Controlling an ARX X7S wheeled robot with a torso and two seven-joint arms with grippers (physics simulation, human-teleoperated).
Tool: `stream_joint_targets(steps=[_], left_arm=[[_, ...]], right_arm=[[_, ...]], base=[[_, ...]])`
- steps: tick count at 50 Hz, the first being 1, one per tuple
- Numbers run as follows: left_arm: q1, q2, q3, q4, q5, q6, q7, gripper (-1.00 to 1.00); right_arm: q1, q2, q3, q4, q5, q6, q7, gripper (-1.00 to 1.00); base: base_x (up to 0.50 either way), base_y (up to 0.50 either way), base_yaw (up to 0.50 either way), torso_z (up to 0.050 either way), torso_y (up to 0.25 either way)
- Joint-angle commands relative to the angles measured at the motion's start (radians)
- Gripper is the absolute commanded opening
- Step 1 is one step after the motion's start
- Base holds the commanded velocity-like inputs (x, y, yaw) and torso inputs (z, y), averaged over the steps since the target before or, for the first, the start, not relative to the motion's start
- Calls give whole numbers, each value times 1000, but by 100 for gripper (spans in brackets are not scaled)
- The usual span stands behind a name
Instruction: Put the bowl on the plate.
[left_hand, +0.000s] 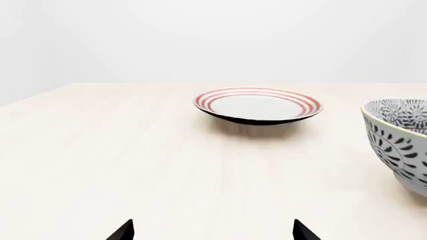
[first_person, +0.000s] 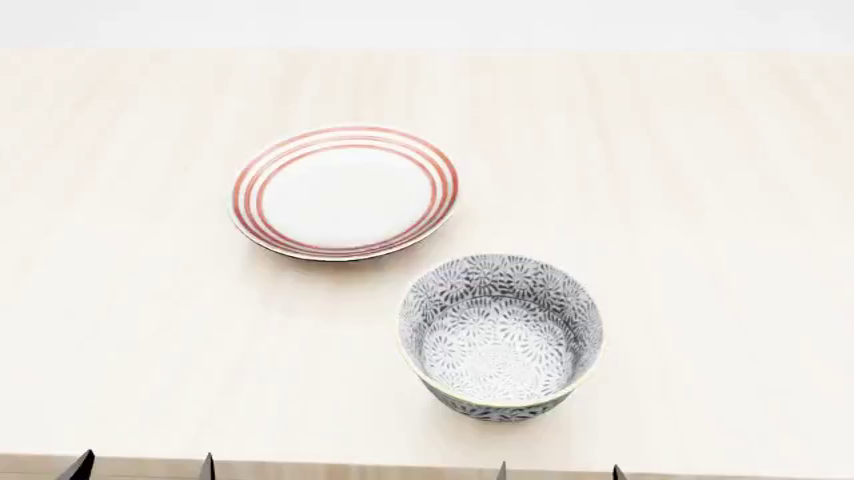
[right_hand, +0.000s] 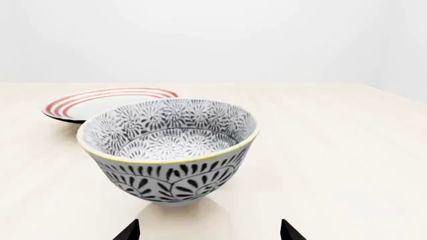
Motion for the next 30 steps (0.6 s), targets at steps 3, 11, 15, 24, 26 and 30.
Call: stream_joint_targets(steps=[3,11,15,24,26,30], left_arm=[[-2,-25,28,-4,-24,2,-28,100],[-3,-45,52,-3,-45,1,-52,100],[-4,-54,66,0,-46,-9,-60,100],[-1,-35,44,8,-13,-19,-42,100],[-1,-40,52,7,-10,-18,-52,100],[-2,-48,64,3,-15,-14,-62,100]], right_arm=[[-1,23,-31,2,32,0,26,100],[3,44,-54,10,52,-4,52,100],[5,51,-62,13,61,-3,62,100],[7,33,-39,19,45,-3,40,100],[7,38,-45,19,50,-3,46,100],[9,46,-54,20,57,-4,57,100]], base=[[0,0,0,0,0],[0,0,0,0,0],[0,0,0,0,0],[0,0,0,0,0],[0,0,0,0,0],[0,0,0,0,0]])
